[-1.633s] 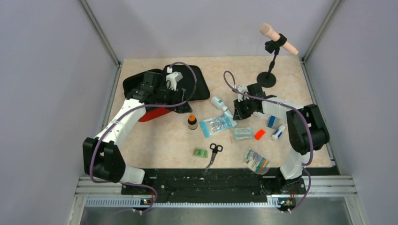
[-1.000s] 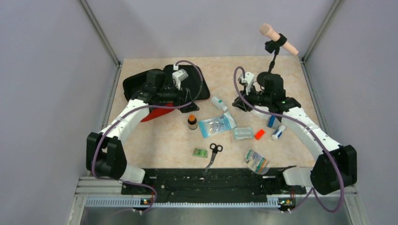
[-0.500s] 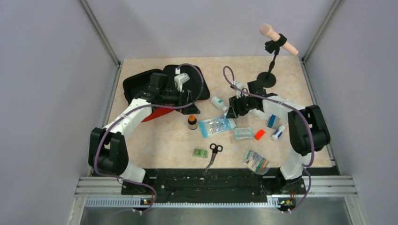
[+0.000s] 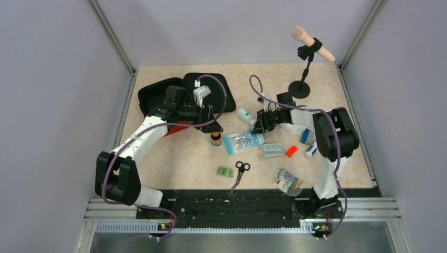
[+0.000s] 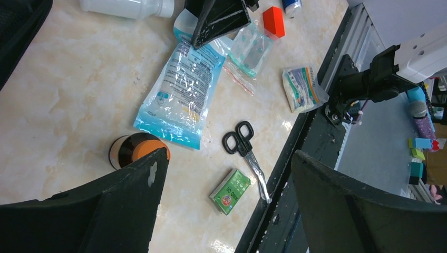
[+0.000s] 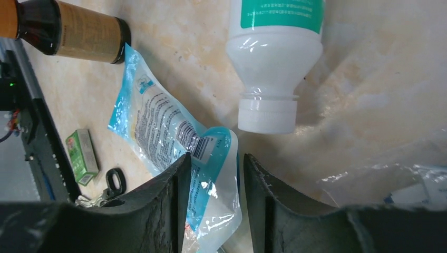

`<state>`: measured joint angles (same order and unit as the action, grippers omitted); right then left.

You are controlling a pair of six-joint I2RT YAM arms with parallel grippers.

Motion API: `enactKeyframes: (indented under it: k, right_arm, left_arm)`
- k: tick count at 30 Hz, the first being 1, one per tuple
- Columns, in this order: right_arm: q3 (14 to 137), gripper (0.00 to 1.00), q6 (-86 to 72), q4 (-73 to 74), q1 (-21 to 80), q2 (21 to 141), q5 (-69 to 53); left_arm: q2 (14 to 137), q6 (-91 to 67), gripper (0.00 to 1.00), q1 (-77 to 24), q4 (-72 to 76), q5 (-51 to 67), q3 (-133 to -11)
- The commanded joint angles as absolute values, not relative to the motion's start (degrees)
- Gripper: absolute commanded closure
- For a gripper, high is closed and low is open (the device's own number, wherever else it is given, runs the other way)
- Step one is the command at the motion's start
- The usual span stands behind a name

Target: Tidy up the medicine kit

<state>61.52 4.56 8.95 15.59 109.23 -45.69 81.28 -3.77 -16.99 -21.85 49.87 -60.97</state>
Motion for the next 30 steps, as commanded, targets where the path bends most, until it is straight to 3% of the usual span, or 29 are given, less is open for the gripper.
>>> enactKeyframes:
  k: [1,5,11,17,24,30]
  right_arm:
    - [64.5,0.65,3.8,8.0,15.5,112.9,-51.6]
    - [64.6,0.99,4.1,7.7,15.4,112.4,-51.0]
    - [58.9,1.00,12.7,6.7,15.8,95.9,-53.1]
    - [55.9,1.00,32.7,15.1,19.1,79.3,-56.2]
    - [63.3,1.00,37.9,26.9,20.7,77.3,-59.0]
    - [64.1,1.00,32.7,23.7,21.2,77.3,-59.3]
  left_arm:
    - [80.2,-3.6,0.10,-17.0,-19.8,50.0,-59.7]
    - [81.0,-4.0,0.10,-17.1,-19.4,50.4,-60.0]
    - [82.8,-1.2,0.09,-17.1,-18.5,50.9,-61.5]
    - [86.7,2.9,0.06,-17.8,-17.3,52.8,-67.8]
    - [90.0,11.3,0.07,-24.7,-19.6,54.8,-70.8]
    - [89.8,13.8,0.16,-28.7,-19.6,54.6,-68.7]
